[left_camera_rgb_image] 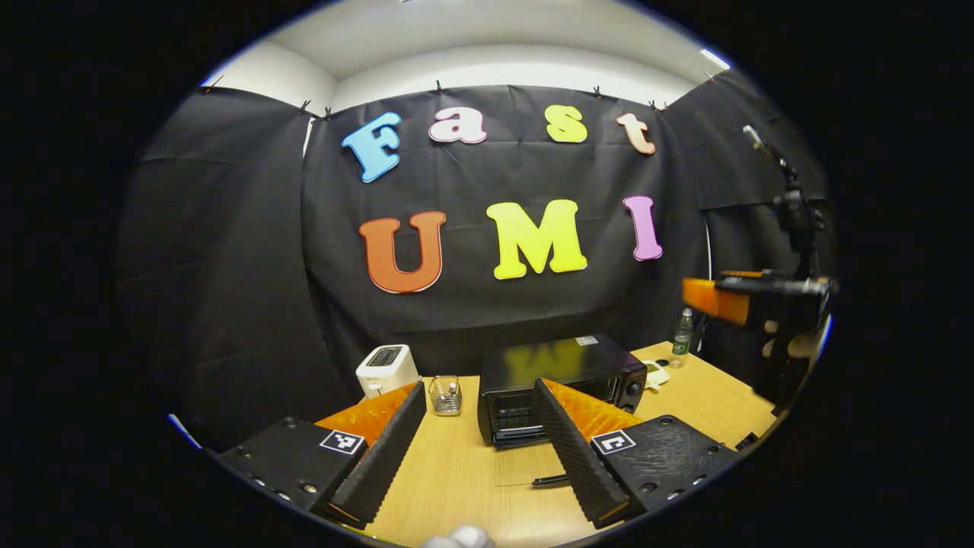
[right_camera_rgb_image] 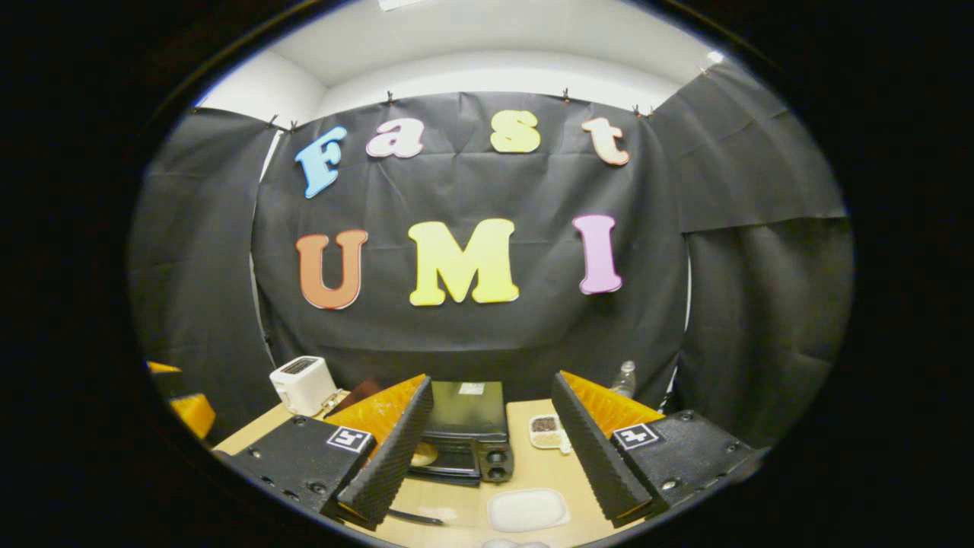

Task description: Open the electric oven with the left hand, put the food in, and close the electric oven.

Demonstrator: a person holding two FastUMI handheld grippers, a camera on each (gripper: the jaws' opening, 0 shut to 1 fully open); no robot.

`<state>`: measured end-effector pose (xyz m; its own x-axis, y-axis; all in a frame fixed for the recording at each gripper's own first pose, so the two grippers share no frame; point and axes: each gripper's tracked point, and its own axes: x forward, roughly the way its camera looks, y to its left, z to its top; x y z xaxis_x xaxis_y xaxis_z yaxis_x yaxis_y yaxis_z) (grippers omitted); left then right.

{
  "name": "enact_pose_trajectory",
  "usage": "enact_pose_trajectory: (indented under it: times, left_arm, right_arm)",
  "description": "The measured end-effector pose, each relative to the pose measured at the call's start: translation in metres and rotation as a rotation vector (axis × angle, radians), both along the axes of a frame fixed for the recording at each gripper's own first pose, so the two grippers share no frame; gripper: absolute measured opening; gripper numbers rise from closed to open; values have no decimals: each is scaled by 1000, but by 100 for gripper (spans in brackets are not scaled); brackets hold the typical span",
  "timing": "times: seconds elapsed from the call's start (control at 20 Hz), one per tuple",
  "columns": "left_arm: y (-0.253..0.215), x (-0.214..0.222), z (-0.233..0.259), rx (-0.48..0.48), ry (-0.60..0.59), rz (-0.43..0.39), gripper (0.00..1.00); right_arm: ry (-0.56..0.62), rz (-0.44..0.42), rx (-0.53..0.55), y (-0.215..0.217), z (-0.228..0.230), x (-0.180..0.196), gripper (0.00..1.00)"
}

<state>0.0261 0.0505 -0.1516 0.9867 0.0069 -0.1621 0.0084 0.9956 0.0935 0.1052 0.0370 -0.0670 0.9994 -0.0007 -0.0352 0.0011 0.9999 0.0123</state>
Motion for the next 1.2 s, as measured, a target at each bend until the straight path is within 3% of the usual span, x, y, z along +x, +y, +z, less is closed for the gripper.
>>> enact_pose_trajectory:
  times: [0.15,0.35,0.7,0.9,1.15,1.2]
  left_arm:
    - [-20,-5,-59,-51,94,-22,93]
    - [-52,-14,-156,-95,266,-52,93]
    - [-105,-11,-281,-129,539,-94,93]
    - [-111,1,-309,-160,604,-57,94]
    - [-111,19,-320,-116,611,-53,93]
    - [-110,20,-324,-111,620,-51,93]
  right_arm:
    - [-41,-32,-14,-28,29,-23,100]
    - [-76,-72,-46,-54,52,-52,96]
    - [-14,-94,-6,-82,38,-54,96]
    - [-8,-109,-17,-95,36,-48,96]
    - [15,-114,-32,-105,29,-36,100]
    - [23,-112,-32,-106,26,-33,96]
